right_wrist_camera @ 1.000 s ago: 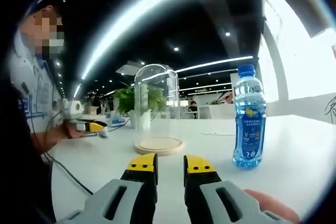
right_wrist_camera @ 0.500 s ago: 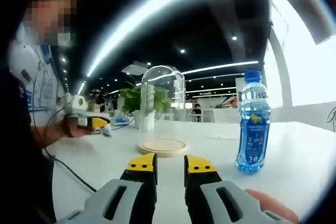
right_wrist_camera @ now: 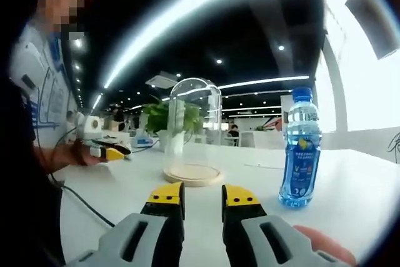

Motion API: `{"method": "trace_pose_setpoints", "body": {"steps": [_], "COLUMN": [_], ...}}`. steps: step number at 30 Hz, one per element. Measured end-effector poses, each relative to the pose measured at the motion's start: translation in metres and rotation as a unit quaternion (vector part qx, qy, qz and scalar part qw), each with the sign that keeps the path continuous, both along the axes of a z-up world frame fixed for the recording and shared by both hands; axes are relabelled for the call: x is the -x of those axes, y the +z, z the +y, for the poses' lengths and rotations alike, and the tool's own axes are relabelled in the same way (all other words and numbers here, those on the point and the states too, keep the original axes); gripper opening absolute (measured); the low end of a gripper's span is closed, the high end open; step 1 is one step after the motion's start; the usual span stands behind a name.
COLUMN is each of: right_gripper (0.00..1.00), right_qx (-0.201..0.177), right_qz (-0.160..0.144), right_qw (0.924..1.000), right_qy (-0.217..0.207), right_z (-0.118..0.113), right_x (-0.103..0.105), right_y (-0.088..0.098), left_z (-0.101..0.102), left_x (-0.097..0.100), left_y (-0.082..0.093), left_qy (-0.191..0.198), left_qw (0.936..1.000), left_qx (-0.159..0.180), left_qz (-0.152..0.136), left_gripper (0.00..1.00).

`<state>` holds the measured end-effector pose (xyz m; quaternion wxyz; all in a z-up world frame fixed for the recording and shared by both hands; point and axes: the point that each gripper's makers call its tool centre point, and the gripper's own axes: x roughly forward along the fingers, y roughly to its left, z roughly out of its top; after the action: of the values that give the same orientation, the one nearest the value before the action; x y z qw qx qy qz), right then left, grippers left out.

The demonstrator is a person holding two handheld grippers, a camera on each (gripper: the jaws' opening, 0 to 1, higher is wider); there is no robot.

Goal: Open the cover put in the Mizone put the cover back on

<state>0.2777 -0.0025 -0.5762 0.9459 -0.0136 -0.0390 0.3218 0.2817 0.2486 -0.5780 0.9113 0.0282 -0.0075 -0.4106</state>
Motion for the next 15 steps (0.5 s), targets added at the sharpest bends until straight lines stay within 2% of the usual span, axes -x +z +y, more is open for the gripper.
{"method": "trace_pose_setpoints", "body": {"steps": [10, 15], "right_gripper": [0.21, 0.23], "right_qx": [0.000, 0.000], "right_qz": [0.000, 0.002], "right_qw": [1.0000, 1.0000], "right_qy": [-0.001, 0.003], "right_z": [0.001, 0.009], "right_x": [-0.002, -0.001], "right_y": [0.002, 0.005], "left_z": [0.001, 0.000], "left_x": [-0.001, -0.003], "left_y": [0.008, 0.011], "left_qy": [-0.003, 0.000], "left_qw": [0.9995, 0.9999], "left_qx": [0.031, 0.016], "left_qz": [0.007, 0.001], "left_gripper": [0.13, 0.13]}}
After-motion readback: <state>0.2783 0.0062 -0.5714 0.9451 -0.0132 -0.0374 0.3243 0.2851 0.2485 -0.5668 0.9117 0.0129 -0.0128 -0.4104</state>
